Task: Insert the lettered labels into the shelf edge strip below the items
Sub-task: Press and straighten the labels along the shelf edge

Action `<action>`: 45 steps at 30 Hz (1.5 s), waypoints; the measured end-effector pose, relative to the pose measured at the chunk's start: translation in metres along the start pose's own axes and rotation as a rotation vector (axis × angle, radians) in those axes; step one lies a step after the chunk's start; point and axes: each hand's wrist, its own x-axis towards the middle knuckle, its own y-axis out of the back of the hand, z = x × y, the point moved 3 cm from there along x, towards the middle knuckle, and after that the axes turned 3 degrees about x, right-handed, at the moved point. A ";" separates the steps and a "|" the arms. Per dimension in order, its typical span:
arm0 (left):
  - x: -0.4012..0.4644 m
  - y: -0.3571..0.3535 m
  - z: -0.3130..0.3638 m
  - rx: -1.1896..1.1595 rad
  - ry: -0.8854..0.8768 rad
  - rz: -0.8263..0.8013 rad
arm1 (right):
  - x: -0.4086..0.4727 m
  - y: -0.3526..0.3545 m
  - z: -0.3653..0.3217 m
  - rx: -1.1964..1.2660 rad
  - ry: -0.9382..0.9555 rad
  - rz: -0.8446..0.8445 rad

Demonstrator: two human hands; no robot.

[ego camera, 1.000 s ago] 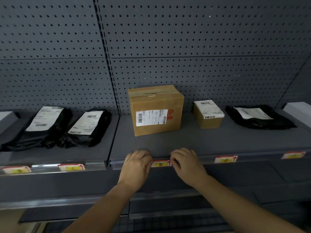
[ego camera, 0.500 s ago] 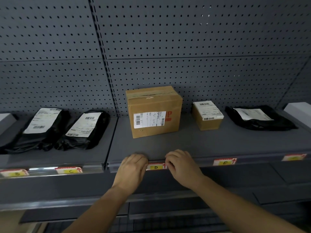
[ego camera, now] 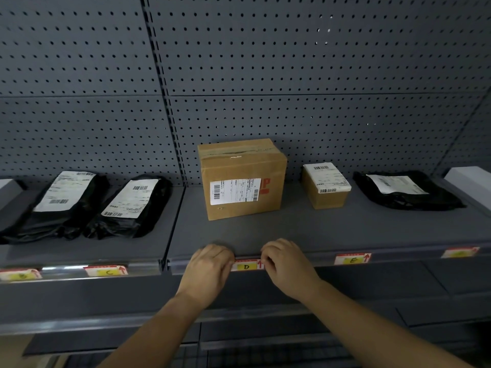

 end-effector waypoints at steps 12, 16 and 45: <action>0.001 0.001 -0.001 -0.012 0.011 -0.009 | -0.001 -0.003 -0.001 0.002 -0.046 0.000; 0.001 0.003 0.001 -0.003 0.019 -0.012 | 0.000 0.001 -0.001 -0.010 -0.015 -0.038; -0.011 0.016 0.002 0.013 0.064 -0.034 | 0.009 -0.009 -0.019 -0.007 0.041 0.014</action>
